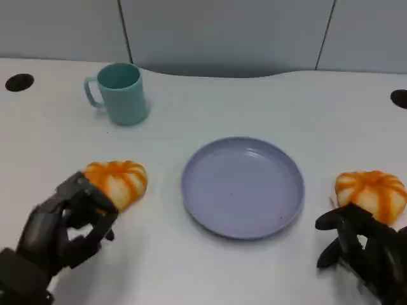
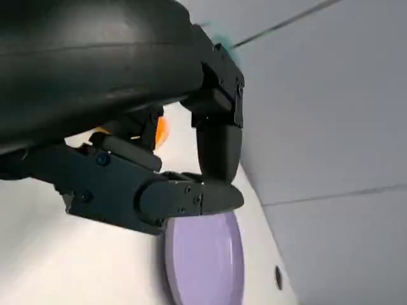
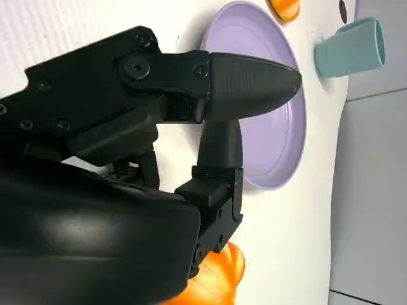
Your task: Grasp the bread from the table and place it into the plate.
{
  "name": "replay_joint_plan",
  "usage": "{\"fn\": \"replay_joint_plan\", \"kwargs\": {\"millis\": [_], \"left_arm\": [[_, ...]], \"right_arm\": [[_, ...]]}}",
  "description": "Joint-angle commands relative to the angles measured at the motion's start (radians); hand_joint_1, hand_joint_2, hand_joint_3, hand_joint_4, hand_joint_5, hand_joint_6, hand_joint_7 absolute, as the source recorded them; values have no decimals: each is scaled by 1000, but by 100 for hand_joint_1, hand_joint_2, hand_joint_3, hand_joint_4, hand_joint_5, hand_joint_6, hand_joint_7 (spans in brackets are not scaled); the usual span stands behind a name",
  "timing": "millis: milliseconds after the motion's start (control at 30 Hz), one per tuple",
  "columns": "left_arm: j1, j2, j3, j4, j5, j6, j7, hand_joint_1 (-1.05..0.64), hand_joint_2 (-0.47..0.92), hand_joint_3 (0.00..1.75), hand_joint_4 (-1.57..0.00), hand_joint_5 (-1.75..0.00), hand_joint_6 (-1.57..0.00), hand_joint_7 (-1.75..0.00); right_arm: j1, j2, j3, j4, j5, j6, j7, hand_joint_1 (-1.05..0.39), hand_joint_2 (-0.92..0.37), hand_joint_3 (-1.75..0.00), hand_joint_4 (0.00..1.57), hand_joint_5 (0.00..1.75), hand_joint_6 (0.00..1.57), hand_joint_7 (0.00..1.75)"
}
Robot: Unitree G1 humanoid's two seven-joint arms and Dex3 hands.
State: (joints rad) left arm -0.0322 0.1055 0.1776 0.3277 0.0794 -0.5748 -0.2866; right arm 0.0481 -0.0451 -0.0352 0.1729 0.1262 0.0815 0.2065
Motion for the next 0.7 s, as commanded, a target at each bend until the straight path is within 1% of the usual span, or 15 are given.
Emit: {"fn": "replay_joint_plan", "kwargs": {"millis": [33, 100, 133, 167, 200, 233, 267, 300, 333, 367, 400, 433, 500, 567, 700], "left_arm": [[-82, 177, -37, -65, 434, -114, 270, -49, 92, 30, -56, -170, -52, -137], [-109, 231, -61, -89, 570, -100, 354, -56, 92, 22, -55, -164, -53, -127], [-126, 264, -79, -113, 633, -78, 365, -58, 92, 20, -54, -159, -52, -120], [-136, 284, -93, -126, 669, -61, 373, -60, 92, 16, -53, -147, -56, -100], [-151, 315, -115, -147, 714, -32, 358, -61, 92, 13, -52, -141, -59, -87], [-166, 346, -138, -170, 751, 2, 322, -62, 92, 9, -46, -120, -59, -57], [-186, 371, -163, -180, 766, 29, 279, -63, 92, 9, -42, -105, -59, -38], [-205, 389, -185, -184, 769, 52, 244, -62, 92, 6, -39, -83, -59, -22], [-223, 401, -207, -180, 763, 70, 215, -61, 92, 2, -39, -55, -56, -9], [-239, 411, -227, -174, 757, 86, 193, -61, 91, 1, -39, -38, -54, -5], [-262, 422, -252, -165, 767, 112, 158, -61, 91, 1, -37, -27, -50, -2], [-277, 432, -272, -161, 773, 134, 134, -64, 91, 0, -26, -15, -37, -1], [-308, 447, -308, -142, 779, 167, 99, -67, 91, 0, -20, -8, -31, 0], [-368, 452, -356, -78, 782, 200, 47, -74, 88, 0, -9, -2, -19, 0], [-470, 441, -446, 69, 803, 240, 15, -80, 86, 0, -3, 0, -12, 0]], "right_arm": [[5, -2, 8, -7, -9, 12, -9, -27, -92, -56, 50, 175, 41, 153], [4, -2, 12, -7, -10, 12, -13, -28, -92, -56, 50, 175, 41, 153], [3, 0, 13, -5, -8, 8, -12, -27, -92, -56, 50, 175, 41, 153], [3, 0, 14, -3, -6, 6, -12, -27, -92, -56, 50, 175, 41, 153], [3, 4, 12, -2, 2, 4, -9, -27, -92, -56, 51, 175, 42, 153], [4, 6, 11, -3, 7, 6, -9, -27, -92, -56, 51, 175, 42, 153], [5, 7, 9, -2, 12, 1, -4, -28, -92, -55, 51, 175, 43, 153], [6, 6, 9, 0, 14, -5, 0, -28, -92, -55, 52, 175, 43, 153], [6, 4, 10, -1, 11, -5, -1, -28, -92, -54, 52, 175, 43, 153], [7, 4, 10, -4, 9, -2, -4, -28, -92, -54, 52, 175, 43, 153], [7, 4, 10, -4, 6, -3, -8, -29, -92, -54, 52, 175, 43, 153], [7, 4, 10, -3, 4, -4, -10, -28, -92, -54, 51, 175, 42, 153], [7, 3, 10, 2, 1, -13, -11, -28, -92, -55, 51, 175, 42, 152], [8, 6, 10, 3, 2, -15, -12, -29, -92, -55, 52, 175, 44, 153], [10, 7, 8, -1, 7, -17, -7, -28, -92, -55, 52, 175, 44, 153]]}}
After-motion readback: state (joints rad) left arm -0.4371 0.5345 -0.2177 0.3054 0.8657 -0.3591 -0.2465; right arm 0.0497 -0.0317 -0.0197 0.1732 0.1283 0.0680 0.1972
